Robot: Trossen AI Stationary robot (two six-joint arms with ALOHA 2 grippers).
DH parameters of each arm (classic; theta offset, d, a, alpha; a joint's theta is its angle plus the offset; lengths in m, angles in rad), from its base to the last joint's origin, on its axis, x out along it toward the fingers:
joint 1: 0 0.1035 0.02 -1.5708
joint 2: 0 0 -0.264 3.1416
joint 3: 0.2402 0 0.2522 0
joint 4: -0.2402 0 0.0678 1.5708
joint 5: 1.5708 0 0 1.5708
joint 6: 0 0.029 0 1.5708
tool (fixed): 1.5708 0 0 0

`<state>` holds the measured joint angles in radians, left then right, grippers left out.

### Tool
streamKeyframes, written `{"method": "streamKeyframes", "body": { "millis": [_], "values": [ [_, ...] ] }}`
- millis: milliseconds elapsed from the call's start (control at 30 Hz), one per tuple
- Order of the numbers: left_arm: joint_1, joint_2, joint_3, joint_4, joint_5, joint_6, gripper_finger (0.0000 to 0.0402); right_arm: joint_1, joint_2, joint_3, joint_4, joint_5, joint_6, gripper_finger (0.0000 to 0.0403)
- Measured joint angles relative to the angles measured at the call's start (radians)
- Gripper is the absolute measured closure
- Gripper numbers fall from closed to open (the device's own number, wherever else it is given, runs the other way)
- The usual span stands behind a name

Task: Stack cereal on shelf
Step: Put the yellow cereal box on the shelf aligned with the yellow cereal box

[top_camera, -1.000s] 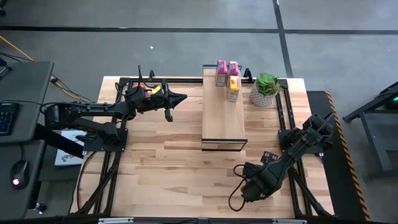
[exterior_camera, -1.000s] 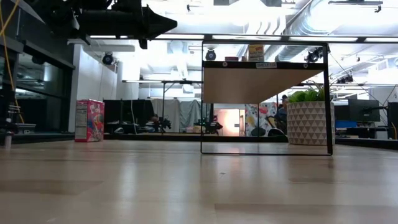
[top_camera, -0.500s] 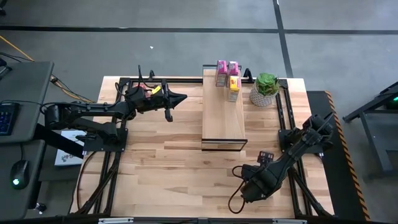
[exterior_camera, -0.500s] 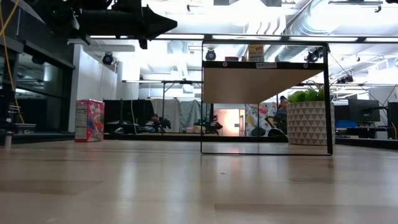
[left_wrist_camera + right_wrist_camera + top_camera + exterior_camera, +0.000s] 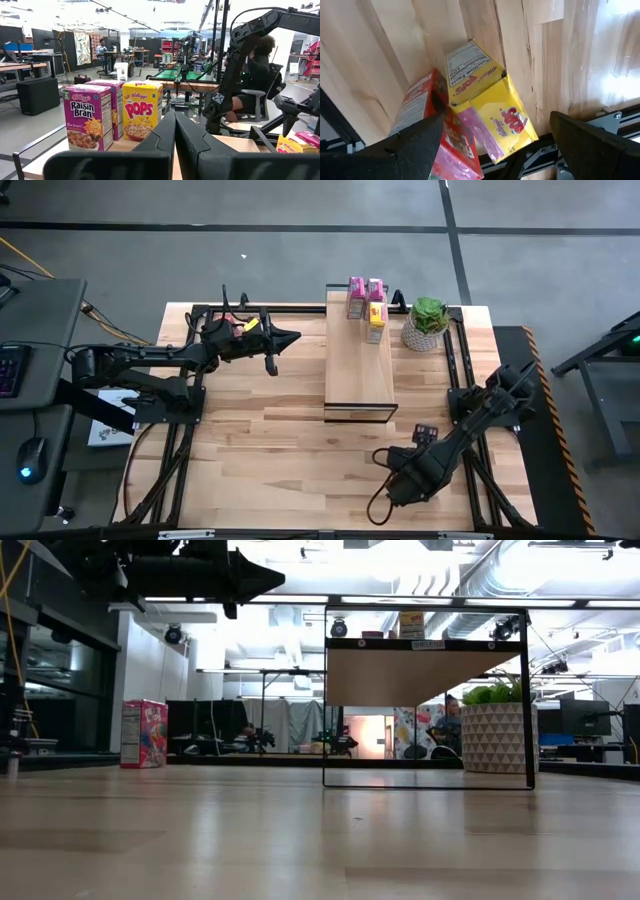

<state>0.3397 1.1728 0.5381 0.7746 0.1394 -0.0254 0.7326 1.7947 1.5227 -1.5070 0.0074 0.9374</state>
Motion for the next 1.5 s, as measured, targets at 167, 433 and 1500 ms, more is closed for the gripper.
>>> {"method": "streamKeyframes", "body": {
  "millis": [167,433,1500],
  "values": [
    [0.000,0.000,0.000,0.000,0.000,0.000,0.0401,0.000,0.037,0.000,0.000,-0.014,-0.025,0.0045],
    [0.000,0.000,0.000,0.000,0.000,0.000,0.0401,-0.013,0.060,0.000,-0.026,-0.017,-0.034,0.0045],
    [0.000,0.000,0.000,0.000,0.000,0.001,0.0401,-0.037,0.060,0.000,0.097,0.011,0.097,0.0149]
  ]
}}
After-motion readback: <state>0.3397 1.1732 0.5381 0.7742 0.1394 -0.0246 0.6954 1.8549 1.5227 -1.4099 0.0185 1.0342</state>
